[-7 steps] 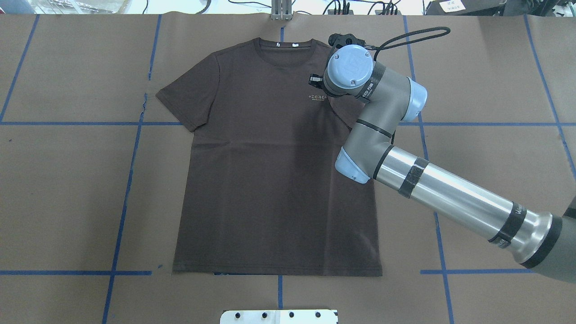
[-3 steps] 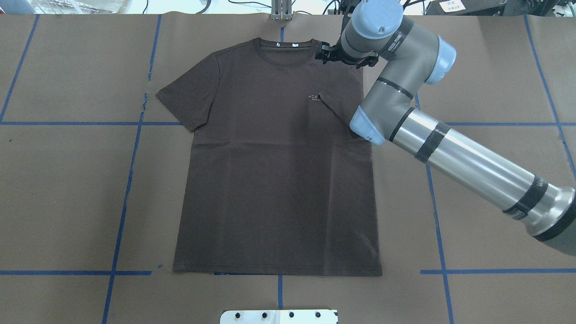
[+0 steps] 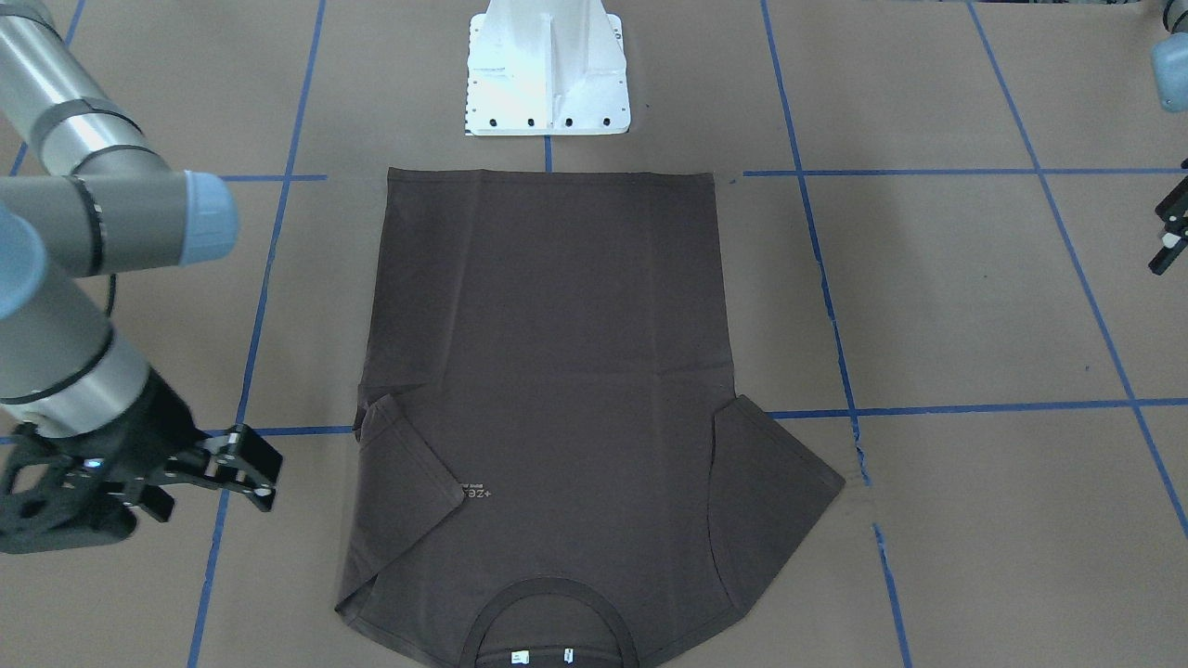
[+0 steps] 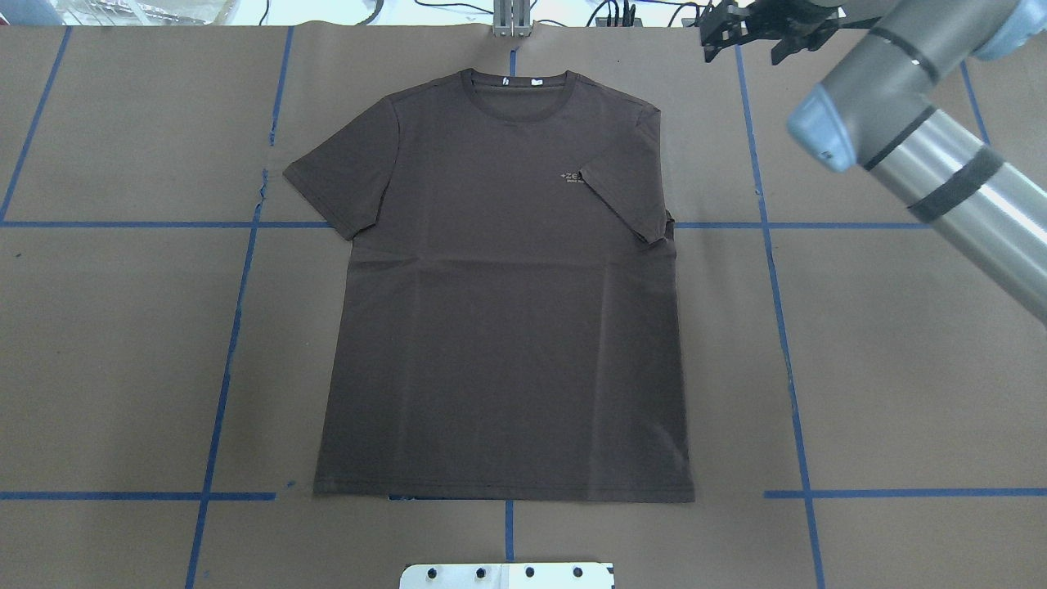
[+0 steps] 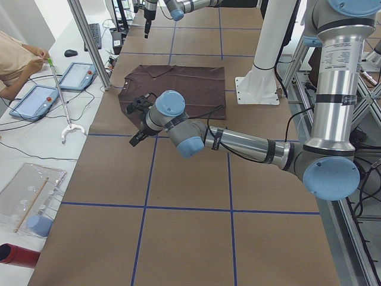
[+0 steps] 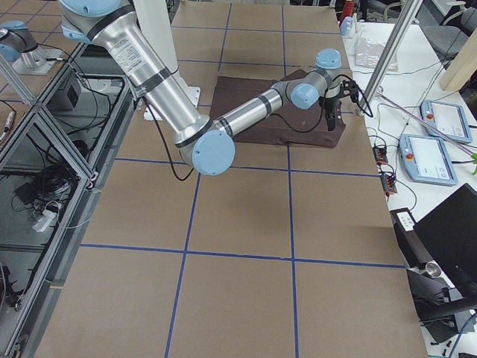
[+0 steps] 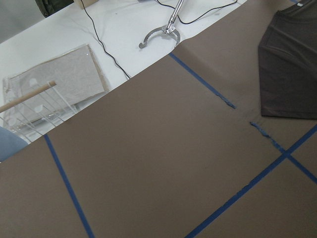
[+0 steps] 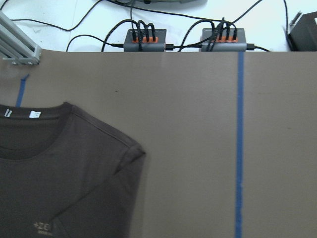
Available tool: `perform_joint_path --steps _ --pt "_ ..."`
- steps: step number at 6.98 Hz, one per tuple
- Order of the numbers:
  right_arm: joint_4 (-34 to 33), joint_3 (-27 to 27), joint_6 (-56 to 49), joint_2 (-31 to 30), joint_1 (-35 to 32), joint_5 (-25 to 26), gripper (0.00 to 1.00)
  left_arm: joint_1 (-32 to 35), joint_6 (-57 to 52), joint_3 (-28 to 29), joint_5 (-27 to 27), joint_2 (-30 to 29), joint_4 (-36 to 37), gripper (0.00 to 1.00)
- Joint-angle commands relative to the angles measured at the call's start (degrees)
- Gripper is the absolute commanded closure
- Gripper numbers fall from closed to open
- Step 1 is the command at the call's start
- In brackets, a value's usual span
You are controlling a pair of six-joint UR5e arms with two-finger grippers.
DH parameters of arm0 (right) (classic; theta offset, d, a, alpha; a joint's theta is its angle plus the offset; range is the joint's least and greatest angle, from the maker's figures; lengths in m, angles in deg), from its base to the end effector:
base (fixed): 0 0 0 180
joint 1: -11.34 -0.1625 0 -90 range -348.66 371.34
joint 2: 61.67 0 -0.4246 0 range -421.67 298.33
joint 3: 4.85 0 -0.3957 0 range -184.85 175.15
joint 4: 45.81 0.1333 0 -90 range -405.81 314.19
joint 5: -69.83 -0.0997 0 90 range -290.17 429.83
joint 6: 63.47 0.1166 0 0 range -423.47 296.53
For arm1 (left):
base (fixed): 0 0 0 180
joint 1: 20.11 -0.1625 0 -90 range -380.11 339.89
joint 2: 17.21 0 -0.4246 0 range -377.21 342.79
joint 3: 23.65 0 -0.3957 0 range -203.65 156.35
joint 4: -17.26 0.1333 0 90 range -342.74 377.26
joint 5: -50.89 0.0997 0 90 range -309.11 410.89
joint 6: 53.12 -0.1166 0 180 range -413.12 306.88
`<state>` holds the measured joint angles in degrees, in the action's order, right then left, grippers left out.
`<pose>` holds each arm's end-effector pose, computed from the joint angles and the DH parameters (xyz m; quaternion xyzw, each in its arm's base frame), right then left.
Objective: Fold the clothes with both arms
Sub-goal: 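Lift the right arm away from the shirt while the left arm moves in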
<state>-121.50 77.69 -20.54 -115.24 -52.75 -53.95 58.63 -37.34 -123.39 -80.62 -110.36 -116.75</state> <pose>-0.2606 -0.6932 0.3147 0.1384 -0.4222 0.0257 0.8955 0.0498 -0.5373 0.4623 0.3603 0.4071 0.1363 0.8282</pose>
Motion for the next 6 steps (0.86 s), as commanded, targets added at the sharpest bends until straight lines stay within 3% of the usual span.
perform_joint_path --steps 1,2,6 --pt "-2.27 6.83 -18.15 -11.51 -11.28 -10.31 0.00 -7.87 15.09 2.43 6.14 -5.34 -0.20 0.14" --pt "-2.18 8.15 -23.89 -16.00 -15.15 -12.26 0.00 -10.77 19.77 5.50 6.78 -9.11 -0.03 0.32" --pt "-2.01 12.03 -26.93 -22.11 -17.30 -12.55 0.00 -25.28 41.30 18.33 25.46 -20.47 -0.64 0.37"
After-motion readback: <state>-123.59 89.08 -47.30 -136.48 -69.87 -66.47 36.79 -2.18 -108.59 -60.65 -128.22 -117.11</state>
